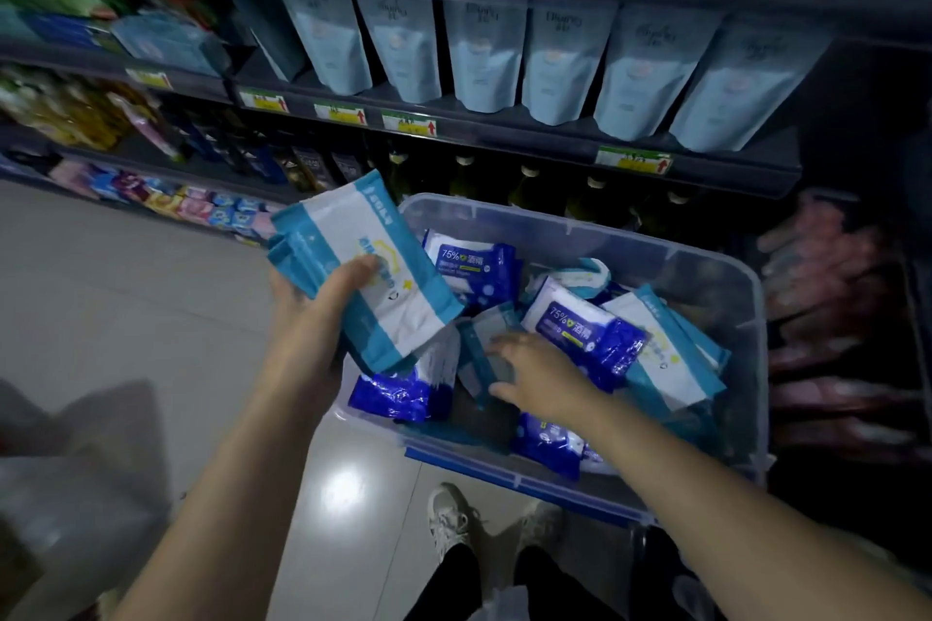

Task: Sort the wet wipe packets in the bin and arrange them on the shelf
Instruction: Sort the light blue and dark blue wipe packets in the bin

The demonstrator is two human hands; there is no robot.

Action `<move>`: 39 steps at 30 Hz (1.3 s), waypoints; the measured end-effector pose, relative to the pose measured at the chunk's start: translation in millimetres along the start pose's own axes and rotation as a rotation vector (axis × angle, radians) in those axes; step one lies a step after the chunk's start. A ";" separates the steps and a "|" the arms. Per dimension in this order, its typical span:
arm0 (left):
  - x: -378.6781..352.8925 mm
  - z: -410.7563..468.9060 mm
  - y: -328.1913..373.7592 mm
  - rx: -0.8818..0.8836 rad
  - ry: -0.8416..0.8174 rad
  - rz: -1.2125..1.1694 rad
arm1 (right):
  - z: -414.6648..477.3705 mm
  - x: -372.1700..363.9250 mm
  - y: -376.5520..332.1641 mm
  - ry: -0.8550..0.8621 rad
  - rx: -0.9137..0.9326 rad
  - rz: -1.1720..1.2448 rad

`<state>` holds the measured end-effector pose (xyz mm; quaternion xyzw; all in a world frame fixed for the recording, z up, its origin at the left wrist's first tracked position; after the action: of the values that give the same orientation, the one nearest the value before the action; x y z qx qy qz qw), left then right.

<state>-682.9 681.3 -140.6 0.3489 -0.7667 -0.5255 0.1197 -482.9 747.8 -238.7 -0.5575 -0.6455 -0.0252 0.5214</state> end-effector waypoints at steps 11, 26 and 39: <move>18.9 -6.2 -38.3 0.108 0.013 -0.014 | 11.2 -47.8 -19.7 -0.422 0.008 -0.032; 4.3 -2.0 -68.1 0.151 0.050 0.074 | -46.4 67.8 17.9 -0.105 0.051 -0.147; 5.3 -5.8 -60.3 0.152 0.058 0.076 | -52.9 100.5 15.8 0.583 -0.063 -0.288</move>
<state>-658.9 661.3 -192.8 0.3426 -0.8132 -0.4507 0.1350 -420.3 791.0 -152.9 -0.4458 -0.5403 -0.2772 0.6577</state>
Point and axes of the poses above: each hand's wrist, its own z-axis towards the middle knuckle, its own x-axis out of the back of the hand, y = z × x, the point moved 2 cm from there along z, towards the middle knuckle, and after that the axes turned 1 degree about y, right-handed, at the moved point
